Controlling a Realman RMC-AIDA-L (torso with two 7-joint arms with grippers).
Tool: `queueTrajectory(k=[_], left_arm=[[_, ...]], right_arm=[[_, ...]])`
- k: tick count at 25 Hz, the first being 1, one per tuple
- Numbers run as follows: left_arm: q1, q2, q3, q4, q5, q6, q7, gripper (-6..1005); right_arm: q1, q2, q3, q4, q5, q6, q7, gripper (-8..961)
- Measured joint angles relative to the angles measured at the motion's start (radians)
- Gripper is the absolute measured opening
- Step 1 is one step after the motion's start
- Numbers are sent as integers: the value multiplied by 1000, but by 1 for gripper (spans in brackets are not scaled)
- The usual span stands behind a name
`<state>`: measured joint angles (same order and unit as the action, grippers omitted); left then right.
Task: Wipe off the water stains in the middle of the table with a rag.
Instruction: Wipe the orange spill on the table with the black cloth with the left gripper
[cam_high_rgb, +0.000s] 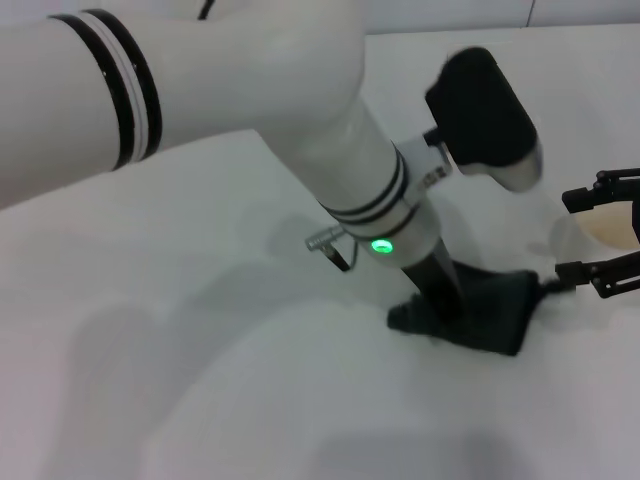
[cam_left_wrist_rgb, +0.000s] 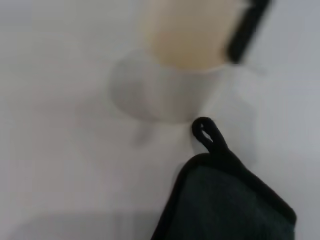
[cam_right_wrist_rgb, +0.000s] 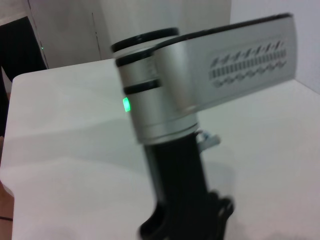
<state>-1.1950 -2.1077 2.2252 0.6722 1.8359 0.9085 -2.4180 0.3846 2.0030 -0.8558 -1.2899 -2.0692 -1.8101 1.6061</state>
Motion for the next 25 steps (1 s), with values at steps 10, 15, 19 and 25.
queueTrajectory(k=[10, 15, 19, 25], left_arm=[[1, 0, 59, 23, -95, 1, 36, 97], [-7, 1, 52, -62, -92, -29, 30, 97], [-10, 7, 44, -116, -93, -60, 16, 97], [-1, 6, -46, -169, -28, -120, 13, 95]], right_arm=[[-1, 0, 0, 1, 1, -1, 0, 856], [-1, 0, -1, 2, 1, -2, -1, 856], [0, 0, -6, 3, 1, -2, -2, 856], [5, 1, -13, 3, -2, -2, -1, 855]])
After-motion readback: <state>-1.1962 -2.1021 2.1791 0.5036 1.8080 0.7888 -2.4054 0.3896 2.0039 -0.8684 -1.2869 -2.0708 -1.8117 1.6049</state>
